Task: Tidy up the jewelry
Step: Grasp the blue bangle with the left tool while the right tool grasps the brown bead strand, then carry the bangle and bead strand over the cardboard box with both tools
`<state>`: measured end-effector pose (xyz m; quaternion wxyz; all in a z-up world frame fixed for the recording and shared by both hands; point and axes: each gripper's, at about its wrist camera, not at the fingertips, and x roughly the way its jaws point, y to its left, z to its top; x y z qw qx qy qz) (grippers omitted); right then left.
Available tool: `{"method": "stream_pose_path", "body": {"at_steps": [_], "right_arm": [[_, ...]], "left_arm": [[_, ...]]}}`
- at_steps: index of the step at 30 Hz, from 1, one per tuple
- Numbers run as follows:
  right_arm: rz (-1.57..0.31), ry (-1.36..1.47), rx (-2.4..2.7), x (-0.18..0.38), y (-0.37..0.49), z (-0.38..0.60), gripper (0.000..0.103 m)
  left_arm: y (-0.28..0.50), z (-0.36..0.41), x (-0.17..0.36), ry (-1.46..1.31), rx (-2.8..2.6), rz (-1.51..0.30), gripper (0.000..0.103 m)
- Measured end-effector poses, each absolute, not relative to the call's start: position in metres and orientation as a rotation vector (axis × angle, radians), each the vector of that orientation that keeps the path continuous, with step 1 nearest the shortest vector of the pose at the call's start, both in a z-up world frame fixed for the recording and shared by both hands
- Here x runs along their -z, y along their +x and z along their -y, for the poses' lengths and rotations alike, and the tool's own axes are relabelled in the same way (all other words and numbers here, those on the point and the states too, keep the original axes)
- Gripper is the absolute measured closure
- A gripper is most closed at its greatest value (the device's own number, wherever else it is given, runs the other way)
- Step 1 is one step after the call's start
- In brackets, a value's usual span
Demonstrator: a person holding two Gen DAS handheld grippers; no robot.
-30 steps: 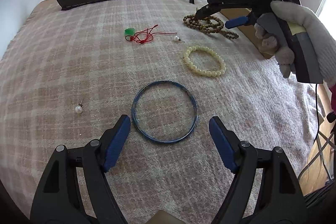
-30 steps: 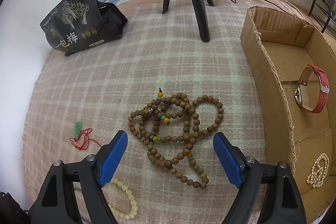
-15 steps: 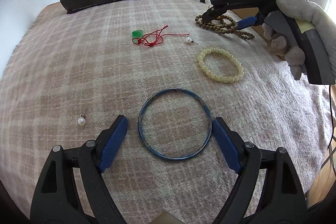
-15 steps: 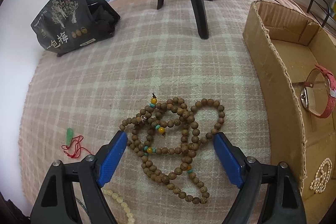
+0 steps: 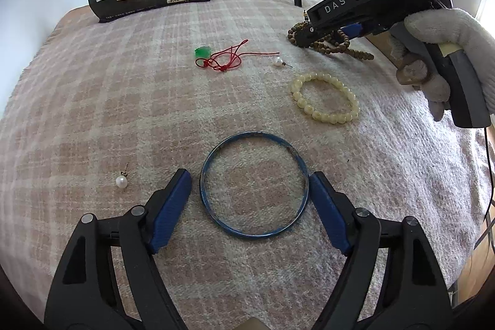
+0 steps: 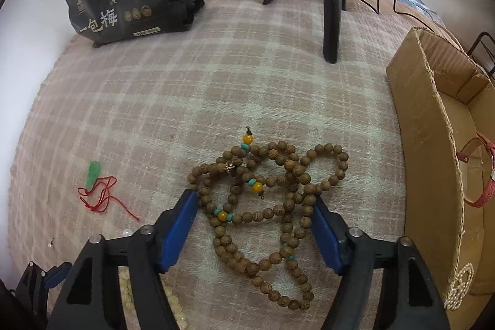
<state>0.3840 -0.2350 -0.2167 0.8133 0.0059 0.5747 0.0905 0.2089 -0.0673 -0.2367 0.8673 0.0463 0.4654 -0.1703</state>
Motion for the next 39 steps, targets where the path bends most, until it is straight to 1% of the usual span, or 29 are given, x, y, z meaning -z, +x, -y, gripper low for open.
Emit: {"method": "stream_pose_path", "body": {"at_steps": [1,2,3,4,6,9,10,17,25,39], "right_arm": [[-1.225,0.024,-0.211,0.216,0.383,0.235,0.062],[-1.226,0.037,-0.225,0.215,0.383,0.235,0.067],[-1.227,0.043,-0.237,0.215,0.383,0.235,0.075],[-1.228,0.040,-0.246,0.214,0.382,0.233,0.080],[-1.223,0.018,-0.259,0.214,0.381,0.229,0.085],[-1.211,-0.009,-0.259,0.211,0.377,0.226,0.086],[-1.207,0.001,-0.265,0.210,0.375,0.227,0.093],[-1.173,-0.025,-0.270,0.199,0.366,0.225,0.093],[-1.125,-0.029,-0.287,0.172,0.355,0.230,0.093],[-1.031,-0.032,-0.300,0.117,0.324,0.243,0.093]], "left_arm": [[0.208,0.067,0.236,0.098,0.358,-0.973,0.026],[0.208,0.067,0.235,0.099,0.361,-0.971,0.028],[0.208,0.067,0.234,0.101,0.363,-0.969,0.030],[0.207,0.067,0.233,0.101,0.364,-0.968,0.030],[0.207,0.066,0.231,0.098,0.366,-0.969,0.030],[0.207,0.065,0.229,0.082,0.368,-0.971,0.030],[0.207,0.064,0.228,0.076,0.368,-0.971,0.030],[0.205,0.061,0.224,0.054,0.364,-0.973,0.030],[0.202,0.053,0.215,0.011,0.366,-0.973,0.030],[0.188,0.052,0.177,0.011,0.364,-0.904,0.030]]}}
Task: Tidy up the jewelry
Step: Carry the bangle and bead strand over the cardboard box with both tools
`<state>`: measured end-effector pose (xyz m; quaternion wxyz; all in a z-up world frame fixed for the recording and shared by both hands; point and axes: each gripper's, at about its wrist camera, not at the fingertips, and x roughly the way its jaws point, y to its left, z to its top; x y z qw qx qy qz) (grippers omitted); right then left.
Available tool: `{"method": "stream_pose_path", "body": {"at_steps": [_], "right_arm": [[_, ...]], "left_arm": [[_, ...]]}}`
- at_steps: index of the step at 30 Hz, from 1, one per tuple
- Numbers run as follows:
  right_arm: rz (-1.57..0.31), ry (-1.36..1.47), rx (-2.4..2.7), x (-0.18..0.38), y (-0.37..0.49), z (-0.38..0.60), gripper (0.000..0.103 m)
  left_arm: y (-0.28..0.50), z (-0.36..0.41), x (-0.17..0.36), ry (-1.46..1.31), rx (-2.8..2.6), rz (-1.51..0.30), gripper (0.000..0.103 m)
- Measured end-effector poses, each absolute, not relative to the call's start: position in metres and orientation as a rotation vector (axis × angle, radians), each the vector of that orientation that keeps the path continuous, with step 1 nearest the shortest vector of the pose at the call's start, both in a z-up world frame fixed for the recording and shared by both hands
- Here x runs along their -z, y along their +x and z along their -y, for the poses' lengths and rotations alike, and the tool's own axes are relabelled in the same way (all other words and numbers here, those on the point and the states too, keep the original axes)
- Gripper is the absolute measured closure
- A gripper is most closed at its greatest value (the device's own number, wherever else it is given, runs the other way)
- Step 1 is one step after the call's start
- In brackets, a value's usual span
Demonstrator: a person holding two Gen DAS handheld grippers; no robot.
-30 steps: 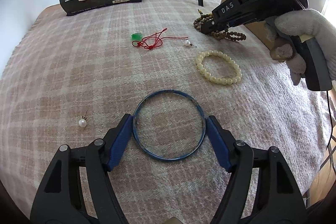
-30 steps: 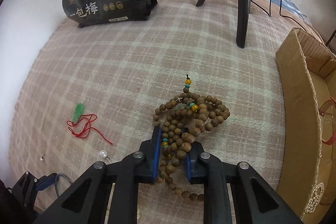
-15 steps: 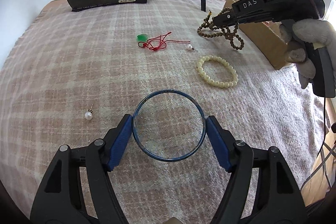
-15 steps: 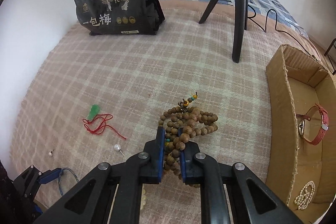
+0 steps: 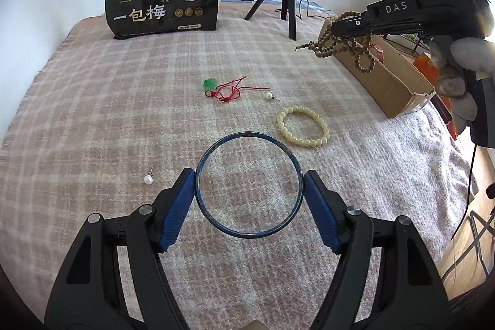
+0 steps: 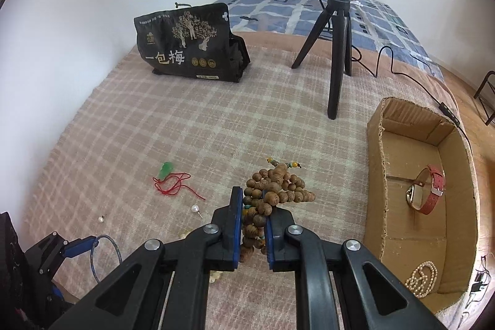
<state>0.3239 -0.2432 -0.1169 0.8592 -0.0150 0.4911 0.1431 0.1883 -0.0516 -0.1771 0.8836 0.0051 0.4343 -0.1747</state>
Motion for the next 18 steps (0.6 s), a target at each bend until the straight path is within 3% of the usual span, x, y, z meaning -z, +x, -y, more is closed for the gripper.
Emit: {"method": "stream_pose_path", "body": {"at_steps": [18], "right_arm": [[-0.899,-0.019,-0.270,0.047,0.280,0.292,0.093]], "left_arm": [[0.186,0.080,0.126,0.016,0.416,-0.814,0.030]]}}
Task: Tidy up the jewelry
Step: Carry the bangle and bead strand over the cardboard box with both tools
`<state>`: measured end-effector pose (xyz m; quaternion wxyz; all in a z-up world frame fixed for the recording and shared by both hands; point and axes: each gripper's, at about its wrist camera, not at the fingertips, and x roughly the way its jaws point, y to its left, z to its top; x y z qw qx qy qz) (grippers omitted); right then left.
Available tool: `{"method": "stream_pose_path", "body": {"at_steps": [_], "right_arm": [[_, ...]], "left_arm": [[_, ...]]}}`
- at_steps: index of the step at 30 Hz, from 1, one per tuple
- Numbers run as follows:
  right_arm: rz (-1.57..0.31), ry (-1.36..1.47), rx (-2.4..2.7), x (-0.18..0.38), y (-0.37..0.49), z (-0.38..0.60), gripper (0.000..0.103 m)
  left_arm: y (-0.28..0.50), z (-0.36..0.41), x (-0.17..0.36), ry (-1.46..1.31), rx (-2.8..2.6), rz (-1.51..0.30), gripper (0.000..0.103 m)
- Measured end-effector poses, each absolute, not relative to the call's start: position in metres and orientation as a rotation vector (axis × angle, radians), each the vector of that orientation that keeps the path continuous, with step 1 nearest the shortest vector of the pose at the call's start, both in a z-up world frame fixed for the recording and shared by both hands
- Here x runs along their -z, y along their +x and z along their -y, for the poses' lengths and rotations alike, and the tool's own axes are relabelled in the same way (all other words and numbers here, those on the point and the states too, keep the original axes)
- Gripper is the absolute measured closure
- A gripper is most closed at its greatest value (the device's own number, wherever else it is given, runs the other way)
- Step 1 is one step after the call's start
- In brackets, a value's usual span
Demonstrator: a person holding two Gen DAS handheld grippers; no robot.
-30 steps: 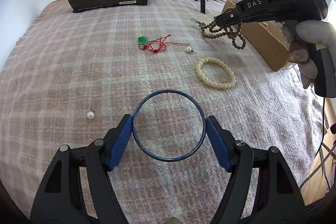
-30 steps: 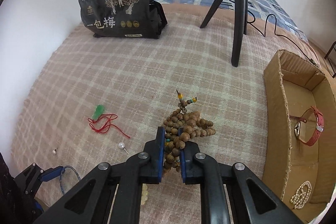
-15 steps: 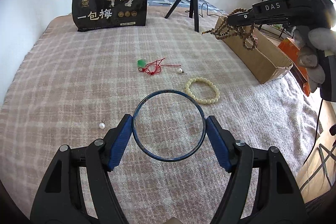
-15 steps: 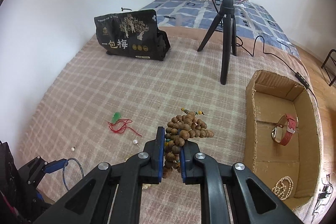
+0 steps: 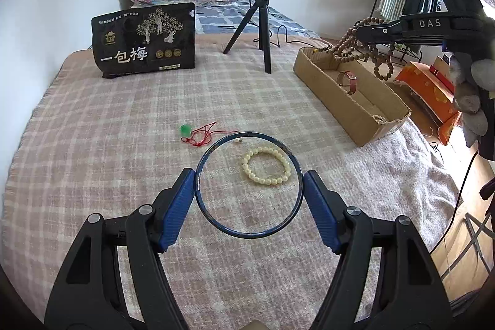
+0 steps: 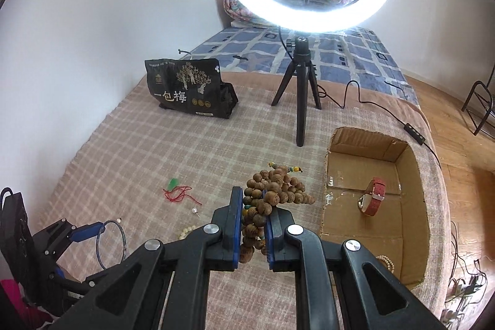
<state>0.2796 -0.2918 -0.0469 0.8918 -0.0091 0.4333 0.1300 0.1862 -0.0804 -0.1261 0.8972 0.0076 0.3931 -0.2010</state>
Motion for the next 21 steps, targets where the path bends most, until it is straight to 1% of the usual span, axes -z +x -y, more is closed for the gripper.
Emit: {"method": "stream_pose_path", "body": {"at_steps": [10,21], "right_arm": [[-0.868,-0.012,-0.195,0.032,0.267,0.349,0.093],[-0.872,0.006,-0.133,0.042,0.274,0.402,0.093]], "left_arm": [[0.200,0.126,0.106,0.040,0.486,-0.780,0.030],[0.222,0.187,0.098,0.073,0.568,-0.764,0.030]]}}
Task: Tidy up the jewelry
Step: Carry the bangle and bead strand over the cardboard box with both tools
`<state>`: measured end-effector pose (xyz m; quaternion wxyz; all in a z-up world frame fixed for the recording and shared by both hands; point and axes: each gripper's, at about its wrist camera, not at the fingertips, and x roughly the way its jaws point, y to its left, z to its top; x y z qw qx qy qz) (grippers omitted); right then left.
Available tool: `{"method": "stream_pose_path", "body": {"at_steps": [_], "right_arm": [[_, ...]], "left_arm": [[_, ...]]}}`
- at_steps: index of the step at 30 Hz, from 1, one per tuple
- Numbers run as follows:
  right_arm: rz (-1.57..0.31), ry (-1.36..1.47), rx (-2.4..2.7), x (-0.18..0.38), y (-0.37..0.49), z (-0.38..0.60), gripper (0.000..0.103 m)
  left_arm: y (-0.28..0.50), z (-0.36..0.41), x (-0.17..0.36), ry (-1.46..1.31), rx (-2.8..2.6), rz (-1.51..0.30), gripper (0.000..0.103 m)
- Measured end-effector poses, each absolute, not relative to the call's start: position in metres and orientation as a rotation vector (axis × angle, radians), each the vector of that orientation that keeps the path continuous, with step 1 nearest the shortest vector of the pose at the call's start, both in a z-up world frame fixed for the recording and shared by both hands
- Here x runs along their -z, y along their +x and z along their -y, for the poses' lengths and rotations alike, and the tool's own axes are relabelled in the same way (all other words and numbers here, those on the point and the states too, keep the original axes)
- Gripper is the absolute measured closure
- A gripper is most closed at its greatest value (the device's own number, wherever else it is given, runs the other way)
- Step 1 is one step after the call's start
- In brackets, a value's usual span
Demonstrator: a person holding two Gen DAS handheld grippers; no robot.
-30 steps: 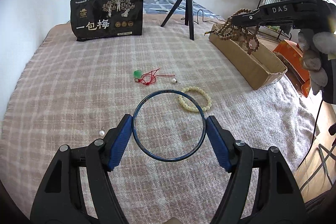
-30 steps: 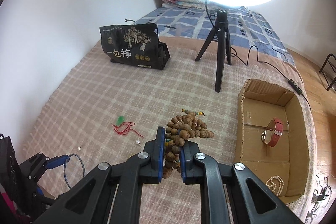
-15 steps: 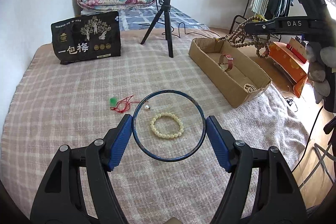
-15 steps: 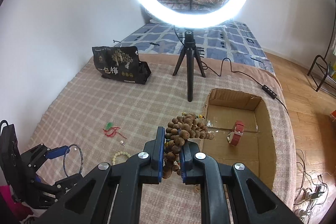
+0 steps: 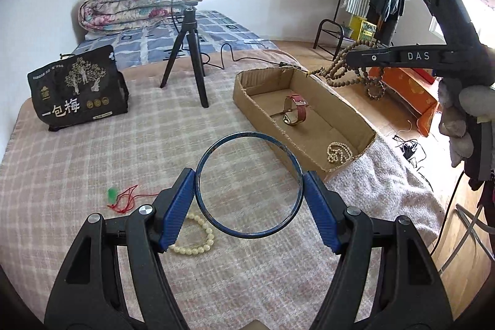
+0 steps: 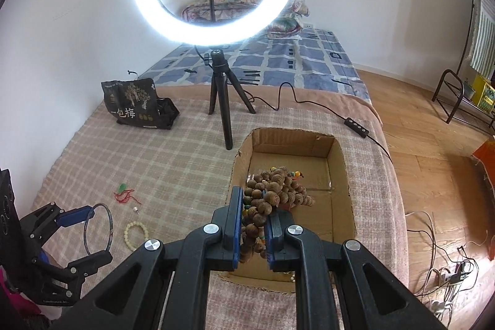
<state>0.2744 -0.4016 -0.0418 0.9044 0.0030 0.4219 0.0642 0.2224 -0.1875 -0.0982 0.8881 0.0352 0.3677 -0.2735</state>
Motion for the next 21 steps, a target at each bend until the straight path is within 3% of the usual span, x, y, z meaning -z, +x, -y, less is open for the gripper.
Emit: {"method": "stream_pose_path", "body": {"at_steps": [21], "right_arm": [[-0.925,0.048,-0.095,0.082,0.331,0.456,0.093]], "left_arm": [[0.278,0.285,0.117,0.064,0.662,-0.799,0.030]]}}
